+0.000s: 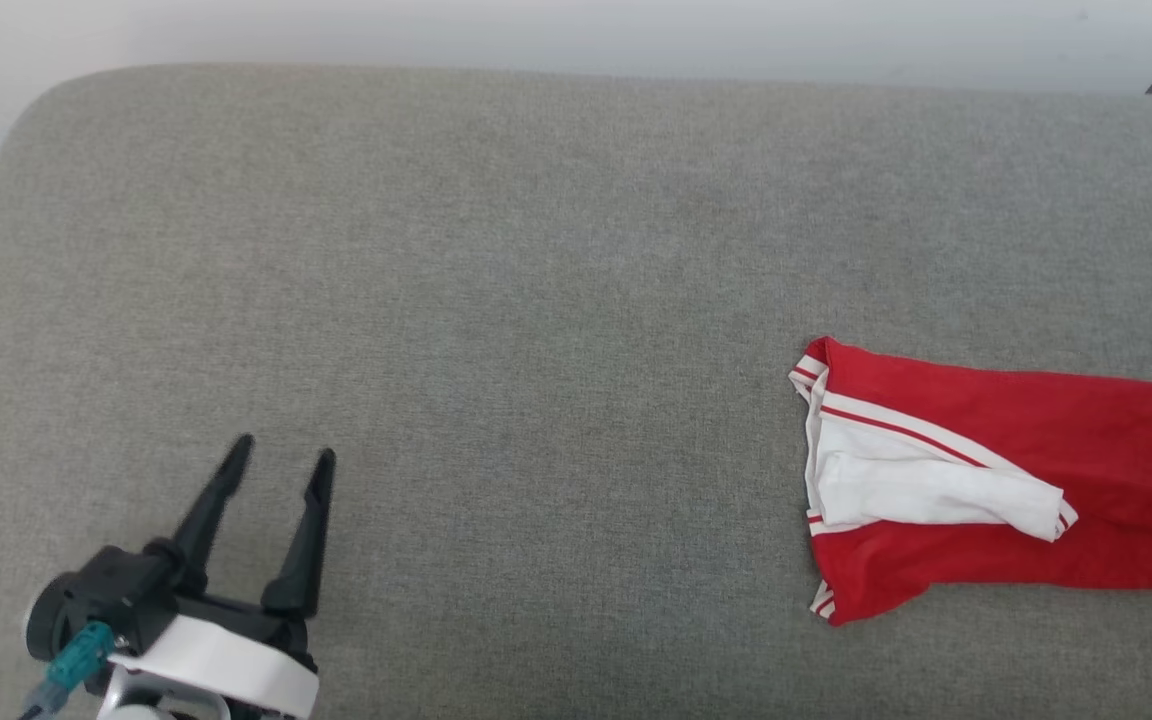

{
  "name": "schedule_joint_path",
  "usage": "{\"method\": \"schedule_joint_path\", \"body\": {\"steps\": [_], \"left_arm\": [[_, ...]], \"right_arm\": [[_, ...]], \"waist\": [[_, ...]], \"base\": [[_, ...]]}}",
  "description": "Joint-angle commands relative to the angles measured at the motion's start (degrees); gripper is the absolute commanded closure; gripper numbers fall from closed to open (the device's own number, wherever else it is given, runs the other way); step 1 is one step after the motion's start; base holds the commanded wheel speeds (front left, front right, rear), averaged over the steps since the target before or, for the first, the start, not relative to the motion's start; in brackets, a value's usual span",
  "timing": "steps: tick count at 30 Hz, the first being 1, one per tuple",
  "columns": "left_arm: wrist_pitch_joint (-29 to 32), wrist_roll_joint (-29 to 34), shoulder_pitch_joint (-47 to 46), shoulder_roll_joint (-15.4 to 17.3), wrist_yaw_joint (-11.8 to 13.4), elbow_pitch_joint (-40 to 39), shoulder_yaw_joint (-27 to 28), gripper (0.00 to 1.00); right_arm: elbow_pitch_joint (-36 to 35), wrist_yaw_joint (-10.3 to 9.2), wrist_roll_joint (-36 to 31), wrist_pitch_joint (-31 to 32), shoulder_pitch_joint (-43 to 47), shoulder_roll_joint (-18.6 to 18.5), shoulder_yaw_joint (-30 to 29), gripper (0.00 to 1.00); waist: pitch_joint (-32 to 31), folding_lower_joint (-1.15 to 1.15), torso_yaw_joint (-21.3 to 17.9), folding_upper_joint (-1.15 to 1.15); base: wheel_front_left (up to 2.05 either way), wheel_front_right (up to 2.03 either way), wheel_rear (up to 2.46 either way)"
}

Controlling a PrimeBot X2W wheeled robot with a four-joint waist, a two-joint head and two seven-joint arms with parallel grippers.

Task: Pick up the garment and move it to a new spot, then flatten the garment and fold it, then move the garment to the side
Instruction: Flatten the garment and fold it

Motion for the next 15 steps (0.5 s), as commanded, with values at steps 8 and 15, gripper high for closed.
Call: {"method": "schedule_joint_path", "body": {"steps": [8,15], "left_arm": [[-0.26,-0.90,1.10,-0.74,0.14,1.16,0.87,0.00],[-0.27,-0.87,0.08,-1.22,0.14,1.84,0.53,0.00]], "right_arm": [[-17.02,-0.02,4.84,5.95,5.22,4.01,13.78,1.00],[-25.33,-0.02,5.12,10.46,5.75,5.98,25.00,1.00]], "waist": [[-1.34,0.00,0.52,0.00],[-1.47,0.00,1.44,0.00]], "base": [[0.00,0.00,0.00],[0.00,0.00,0.00]]}}
